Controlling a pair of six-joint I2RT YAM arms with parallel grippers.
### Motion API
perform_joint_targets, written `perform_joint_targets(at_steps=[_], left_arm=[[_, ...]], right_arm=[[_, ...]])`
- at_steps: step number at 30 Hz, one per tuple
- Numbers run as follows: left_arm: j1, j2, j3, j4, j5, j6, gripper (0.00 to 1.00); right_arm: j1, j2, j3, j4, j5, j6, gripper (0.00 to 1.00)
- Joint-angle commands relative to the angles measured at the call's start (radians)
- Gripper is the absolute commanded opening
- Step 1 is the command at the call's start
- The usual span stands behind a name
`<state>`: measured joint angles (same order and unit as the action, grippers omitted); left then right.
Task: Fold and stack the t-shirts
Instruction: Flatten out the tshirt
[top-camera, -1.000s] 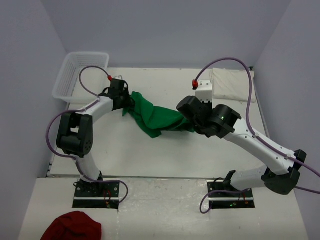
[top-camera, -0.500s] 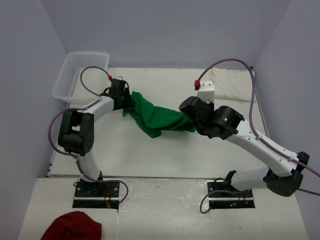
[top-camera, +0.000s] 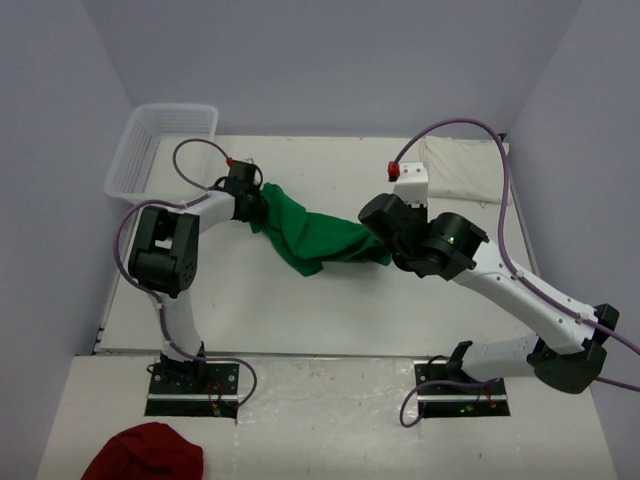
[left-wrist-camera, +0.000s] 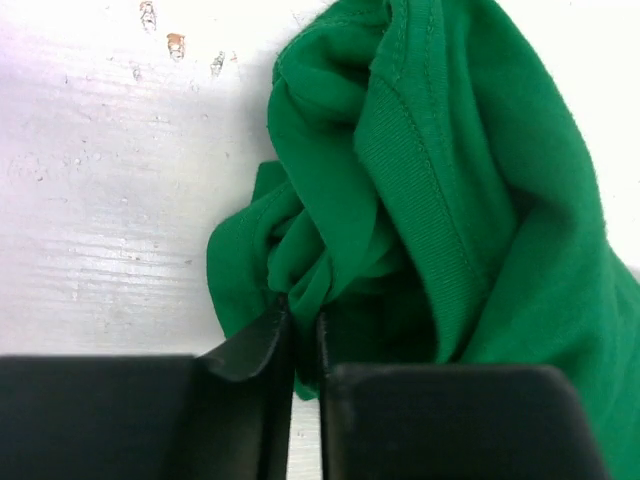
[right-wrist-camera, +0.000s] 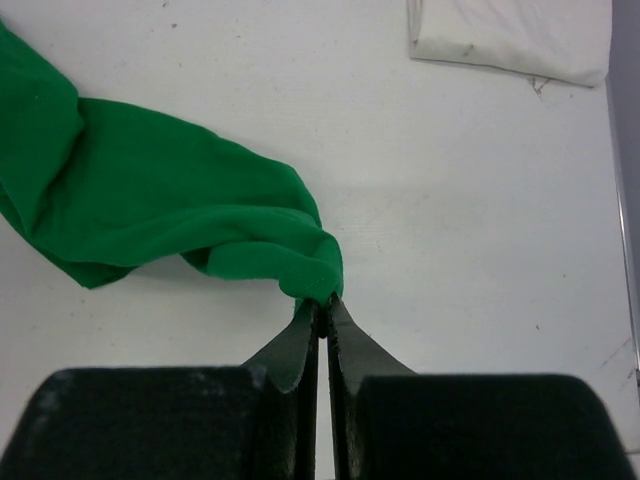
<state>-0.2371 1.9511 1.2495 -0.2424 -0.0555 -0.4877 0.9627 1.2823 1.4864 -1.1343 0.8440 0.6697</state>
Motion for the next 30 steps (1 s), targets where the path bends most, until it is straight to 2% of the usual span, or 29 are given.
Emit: perform_joint_targets(at_steps=[1, 2, 3, 10, 15, 18, 23, 28, 30], left_arm=[[-0.001, -0.015, 0.016, 0.037, 0.002, -0.003, 0.08], [-0.001, -0.021, 0.014, 0.035, -0.001, -0.003, 0.01], [-0.001, -0.046, 0.008, 0.034, -0.006, -0.003, 0.00], [-0.004, -0.245, -0.004, -0.012, -0.030, -0.003, 0.00], [-0.007, -0.449, 0.014, -0.086, -0.072, 0.014, 0.00], [-0.007, -0.542, 0.053, -0.153, -0.083, 0.047, 0.00], [-0.005, -0.685, 0.114, -0.273, -0.131, 0.112, 0.00], [-0.005, -0.765, 0.195, -0.342, -0.162, 0.169, 0.00], [-0.005, -0.793, 0.226, -0.385, -0.175, 0.192, 0.00]], right_arm=[[-0.002, -0.012, 0.003, 0.024, 0.009, -0.009, 0.00], [-0.002, -0.008, 0.002, 0.022, 0.007, -0.004, 0.00], [-0.002, -0.003, 0.002, 0.022, 0.006, -0.002, 0.00], [-0.024, 0.038, 0.012, 0.016, 0.030, 0.005, 0.00], [-0.088, 0.080, 0.072, -0.022, 0.061, 0.005, 0.00], [-0.142, 0.078, 0.127, -0.022, 0.070, -0.050, 0.00], [-0.284, 0.039, 0.250, -0.021, 0.073, -0.172, 0.00], [-0.484, 0.000, 0.342, 0.074, -0.025, -0.336, 0.00], [-0.522, 0.009, 0.385, 0.077, -0.046, -0.361, 0.00]])
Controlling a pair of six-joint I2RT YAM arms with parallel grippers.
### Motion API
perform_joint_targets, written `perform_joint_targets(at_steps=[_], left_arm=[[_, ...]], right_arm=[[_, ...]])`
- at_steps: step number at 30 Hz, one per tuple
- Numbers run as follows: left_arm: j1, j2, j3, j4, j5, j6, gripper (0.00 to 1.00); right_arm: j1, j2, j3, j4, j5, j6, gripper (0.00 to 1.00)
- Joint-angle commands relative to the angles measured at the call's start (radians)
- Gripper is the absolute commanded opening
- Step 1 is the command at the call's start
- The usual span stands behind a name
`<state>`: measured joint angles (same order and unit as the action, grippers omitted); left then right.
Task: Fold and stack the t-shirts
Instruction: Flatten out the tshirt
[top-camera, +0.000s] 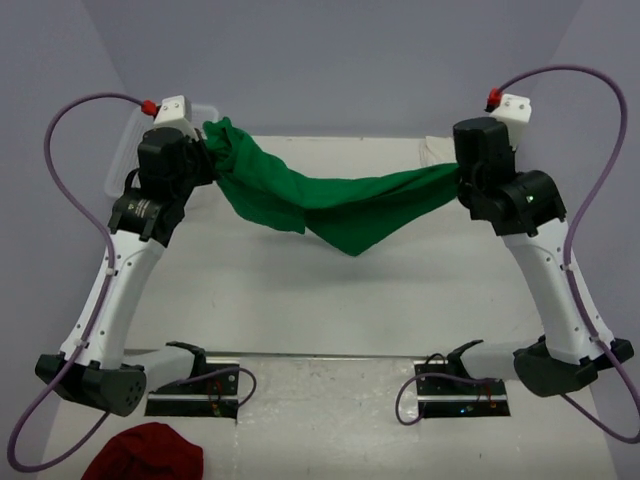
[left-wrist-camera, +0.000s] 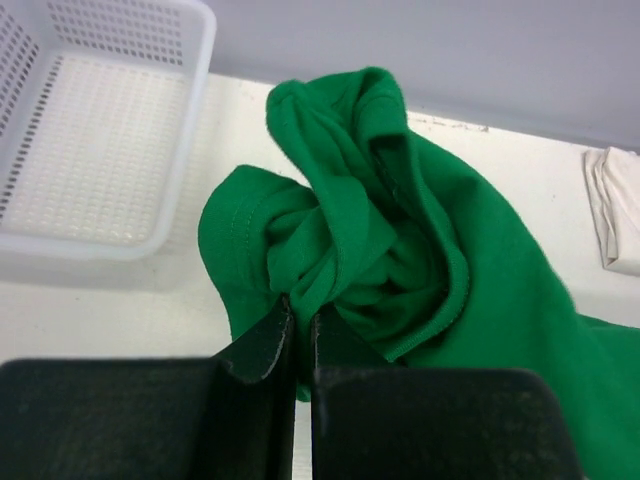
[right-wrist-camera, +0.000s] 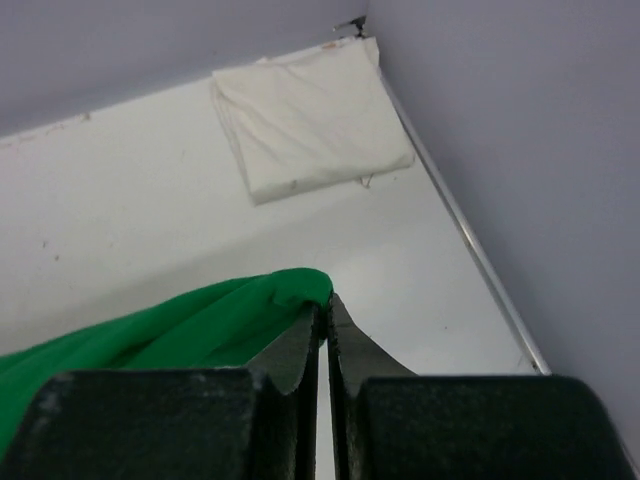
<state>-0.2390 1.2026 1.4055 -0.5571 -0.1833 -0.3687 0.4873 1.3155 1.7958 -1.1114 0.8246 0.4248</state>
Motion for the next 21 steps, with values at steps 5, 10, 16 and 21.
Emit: perform_joint_targets(at_steps=[5, 10, 16, 21], left_arm=[[-0.003, -0.112, 0.073, -0.121, -0.045, 0.100, 0.00], [-0.003, -0.164, 0.061, -0.159, 0.024, 0.074, 0.00], [-0.003, -0.178, -0.058, -0.161, 0.094, 0.039, 0.00], [-0.005, -0.224, -0.105, -0.155, 0.081, 0.027, 0.00]], right_arm=[[-0.079, -0.021, 0.117, 0.093, -0.102, -0.187, 0.00], [-0.079, -0.048, 0.079, 0.076, -0.146, -0.152, 0.00], [-0.078, -0.090, -0.050, 0.094, -0.176, -0.126, 0.00], [-0.061, -0.108, -0.088, 0.075, -0.182, -0.107, 0.00]])
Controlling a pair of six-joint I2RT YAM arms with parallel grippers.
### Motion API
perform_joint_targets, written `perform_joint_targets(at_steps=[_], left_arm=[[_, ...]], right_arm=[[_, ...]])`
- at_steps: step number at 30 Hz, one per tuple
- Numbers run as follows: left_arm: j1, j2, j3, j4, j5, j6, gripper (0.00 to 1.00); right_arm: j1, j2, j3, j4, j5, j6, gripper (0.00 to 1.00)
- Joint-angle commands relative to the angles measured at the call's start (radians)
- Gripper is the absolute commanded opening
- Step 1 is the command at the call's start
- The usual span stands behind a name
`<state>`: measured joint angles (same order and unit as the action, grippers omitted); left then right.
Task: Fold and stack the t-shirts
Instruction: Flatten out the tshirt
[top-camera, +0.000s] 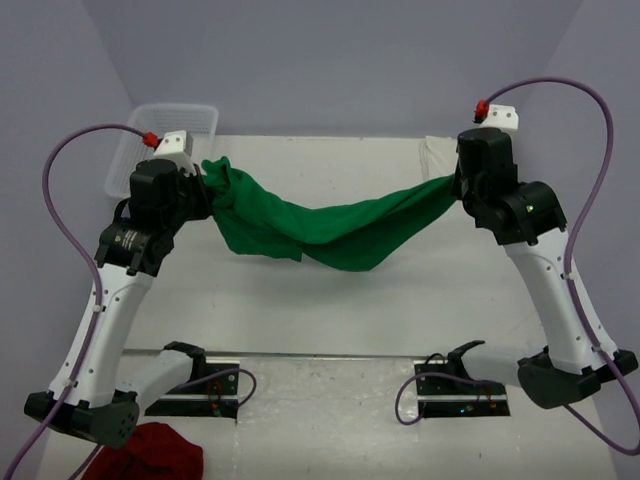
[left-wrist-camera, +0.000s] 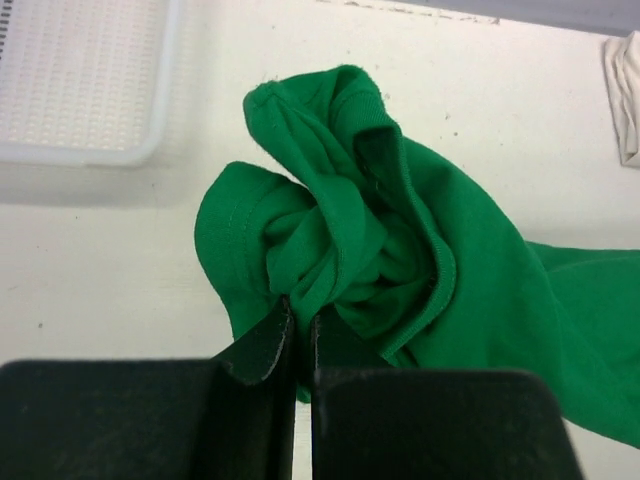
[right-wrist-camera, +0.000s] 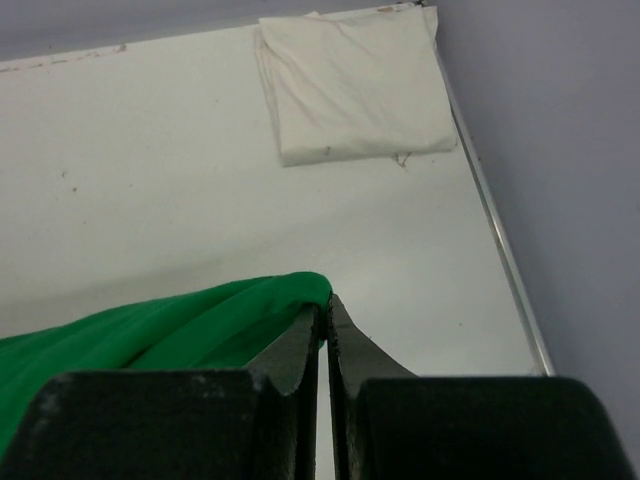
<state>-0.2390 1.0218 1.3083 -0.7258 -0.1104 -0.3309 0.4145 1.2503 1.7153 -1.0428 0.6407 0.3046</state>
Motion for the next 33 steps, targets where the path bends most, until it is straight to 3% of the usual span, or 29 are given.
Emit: perform_joint_targets(at_steps=[1, 12, 16, 24, 33], left_arm=[[-0.005, -0.063, -0.007, 0.009, 0.012, -0.011, 0.00], [-0.005, 0.072, -0.040, 0.000, 0.071, -0.034, 0.00], [-0.017, -0.078, -0.054, 0.040, 0.005, -0.053, 0.00], [-0.019, -0.238, 0.129, -0.099, 0.129, -0.057, 0.00], [-0.037, -0.278, 0.088, -0.034, 0.167, -0.096, 0.00]], right_arm=[[0.021, -0.049, -0.014, 0.003, 0.001, 0.014, 0.00], [0.110, -0.055, -0.265, 0.026, -0.061, 0.137, 0.00], [0.236, -0.124, -0.313, -0.002, 0.049, 0.189, 0.00], [0.507, -0.301, -0.157, -0.347, 0.177, 0.421, 0.00], [0.524, -0.321, -0.106, -0.425, 0.198, 0.418, 0.00]])
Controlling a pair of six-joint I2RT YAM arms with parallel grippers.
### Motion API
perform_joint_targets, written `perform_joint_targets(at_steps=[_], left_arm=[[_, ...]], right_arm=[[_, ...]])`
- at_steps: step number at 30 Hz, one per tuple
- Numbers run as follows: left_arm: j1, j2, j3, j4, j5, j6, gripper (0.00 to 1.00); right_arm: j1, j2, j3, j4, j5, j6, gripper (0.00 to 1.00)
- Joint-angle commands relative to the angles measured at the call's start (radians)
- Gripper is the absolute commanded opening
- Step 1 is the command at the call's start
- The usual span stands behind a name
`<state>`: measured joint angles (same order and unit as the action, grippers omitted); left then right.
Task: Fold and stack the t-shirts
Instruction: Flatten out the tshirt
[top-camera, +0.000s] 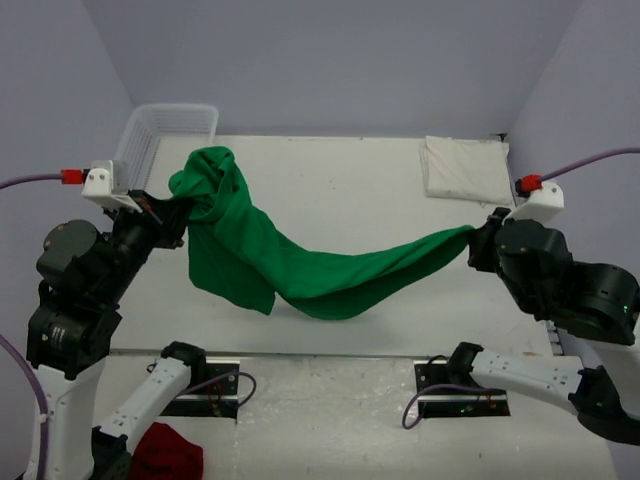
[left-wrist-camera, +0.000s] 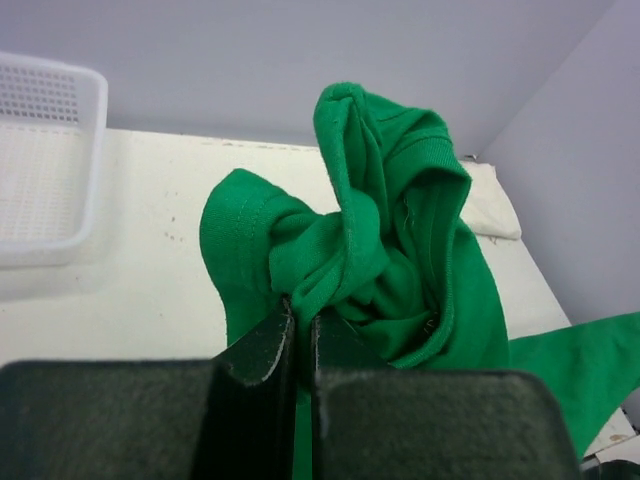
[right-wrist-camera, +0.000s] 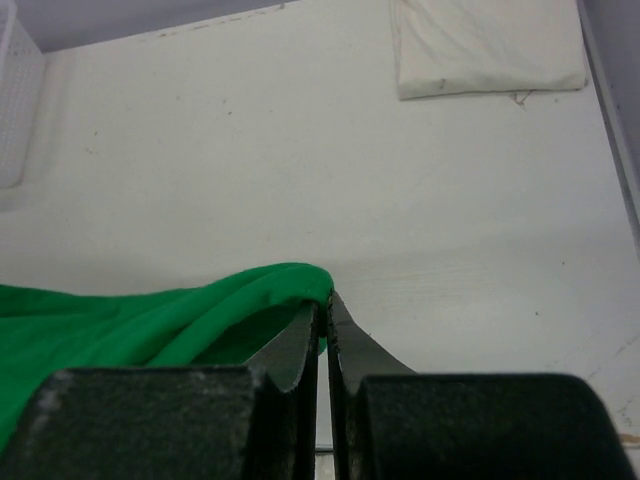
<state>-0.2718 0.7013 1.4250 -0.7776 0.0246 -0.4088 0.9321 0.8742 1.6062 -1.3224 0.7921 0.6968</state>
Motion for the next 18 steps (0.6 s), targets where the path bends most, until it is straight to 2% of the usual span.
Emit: perform_joint_targets(at_steps=[1, 5, 7, 10, 14, 18], left_arm=[[-0.004, 0.052, -0.055, 0.023, 0.022, -0.022, 0.00], [-0.006, 0.131, -0.148, 0.041, -0.009, -0.031, 0.00], [-0.006, 0.173, -0.234, 0.106, -0.020, -0.035, 0.00], [-0.004, 0.246, -0.307, 0.190, -0.045, -0.042, 0.00], [-0.004, 0.363, -0.353, 0.288, -0.058, -0.051, 0.00], [-0.004, 0.454, -0.370, 0.351, -0.043, -0.068, 0.00]], right_arm=[[0.007, 0.078, -0.002, -0.121, 0.042, 0.017, 0.00], [0.001, 0.153, -0.078, 0.017, 0.019, -0.048, 0.00], [-0.027, 0.201, -0.095, 0.092, 0.002, -0.071, 0.00], [-0.136, 0.339, -0.126, 0.201, -0.048, -0.134, 0.00], [-0.257, 0.439, -0.147, 0.324, -0.095, -0.226, 0.00], [-0.326, 0.520, -0.138, 0.400, -0.139, -0.289, 0.00]])
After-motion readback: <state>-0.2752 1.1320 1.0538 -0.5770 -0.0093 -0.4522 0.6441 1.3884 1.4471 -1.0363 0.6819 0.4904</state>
